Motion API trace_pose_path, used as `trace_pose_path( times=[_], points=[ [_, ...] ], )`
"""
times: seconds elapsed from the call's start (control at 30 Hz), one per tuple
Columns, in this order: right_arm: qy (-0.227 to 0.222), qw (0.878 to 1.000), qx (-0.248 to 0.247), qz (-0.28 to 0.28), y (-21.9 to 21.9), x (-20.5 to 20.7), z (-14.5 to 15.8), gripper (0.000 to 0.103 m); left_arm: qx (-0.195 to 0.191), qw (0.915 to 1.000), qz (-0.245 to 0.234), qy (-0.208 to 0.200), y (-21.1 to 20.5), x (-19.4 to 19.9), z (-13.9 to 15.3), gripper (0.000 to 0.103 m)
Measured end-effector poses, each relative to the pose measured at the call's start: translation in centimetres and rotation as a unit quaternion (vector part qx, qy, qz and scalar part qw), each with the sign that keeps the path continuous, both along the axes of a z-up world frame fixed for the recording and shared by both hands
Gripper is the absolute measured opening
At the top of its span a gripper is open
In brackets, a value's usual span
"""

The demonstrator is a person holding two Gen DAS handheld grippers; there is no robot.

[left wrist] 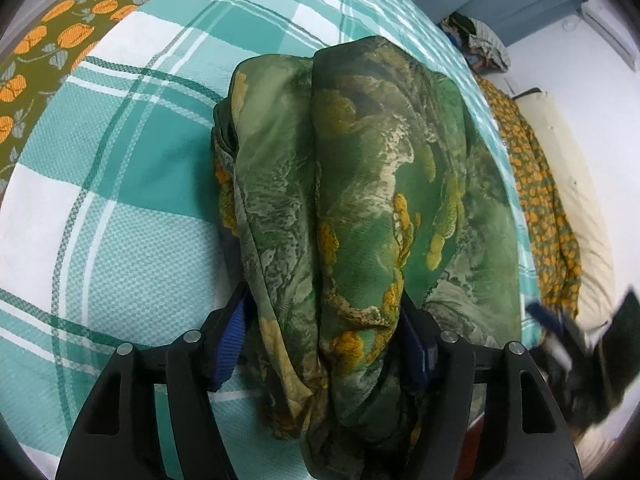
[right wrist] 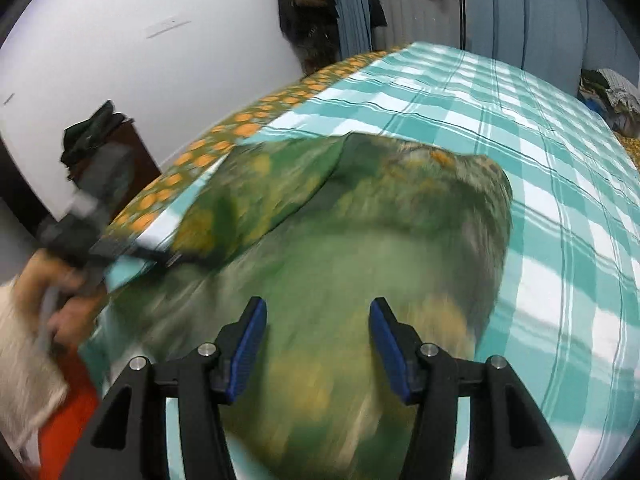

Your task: Fold large clothes

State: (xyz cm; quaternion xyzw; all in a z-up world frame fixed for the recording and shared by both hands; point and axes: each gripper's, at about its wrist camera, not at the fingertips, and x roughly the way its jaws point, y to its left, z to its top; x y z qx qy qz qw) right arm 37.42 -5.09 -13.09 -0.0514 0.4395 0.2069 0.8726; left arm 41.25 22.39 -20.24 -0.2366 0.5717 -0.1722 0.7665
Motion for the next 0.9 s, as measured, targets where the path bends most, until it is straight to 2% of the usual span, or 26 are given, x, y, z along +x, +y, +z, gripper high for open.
trace_pose_path(
  times=[0.1,0.23,0.27,0.33,0.4,0.47,0.57,0.63,0.7,0.77,0.83,0.9],
  points=[
    [0.024,0.999,-0.004,-0.025,-0.5,-1.9,-2.5,0.056,0.012,0.9999,-0.005,0.004,-0.9,0.3,-0.8,0.071],
    [0.030,0.999,-0.016,-0.042,-0.5,-1.2,-5.4,0.056,0.008,0.9999,0.011,0.010,-1.1,0.3,-1.0,0.073],
    [0.025,0.999,-0.023,-0.040,-0.3,-1.4,-5.2,0.056,0.007,0.9998,0.015,0.012,-1.0,0.2,-0.9,0.074],
    [0.020,0.999,-0.039,-0.033,0.2,-1.7,-4.6,0.056,0.007,0.9997,0.020,0.007,-0.7,-0.4,-0.3,0.083],
    [0.009,0.999,-0.037,-0.027,0.1,-2.4,-3.2,0.058,-0.006,0.9995,0.029,0.001,0.1,-1.0,0.5,0.088],
    [0.002,1.000,-0.011,-0.028,-0.8,-2.9,-1.8,0.066,-0.033,0.9987,0.039,-0.003,0.7,-1.3,1.4,0.088],
    [-0.007,0.999,0.022,-0.046,-2.3,-3.9,0.1,0.069,-0.073,0.9959,0.049,-0.020,1.9,-1.4,3.0,0.088],
    [-0.007,0.998,0.026,-0.056,-3.0,-4.3,0.9,0.073,-0.075,0.9955,0.049,-0.031,2.4,-1.2,4.0,0.088],
    [-0.004,0.998,0.014,-0.063,-3.2,-4.6,1.4,0.075,-0.044,0.9964,0.048,-0.053,2.5,-1.5,5.6,0.089],
    [-0.019,0.997,-0.015,-0.067,-3.0,-5.1,2.1,0.075,0.003,0.9951,0.047,-0.087,2.2,-2.1,7.3,0.092],
    [-0.043,0.996,-0.042,-0.062,-2.9,-5.9,3.0,0.075,0.066,0.9894,0.044,-0.122,1.8,-3.2,8.9,0.103],
    [-0.054,0.995,-0.059,-0.060,-2.8,-6.3,3.5,0.076,0.112,0.9833,0.045,-0.136,1.5,-3.7,9.7,0.103]
  ],
)
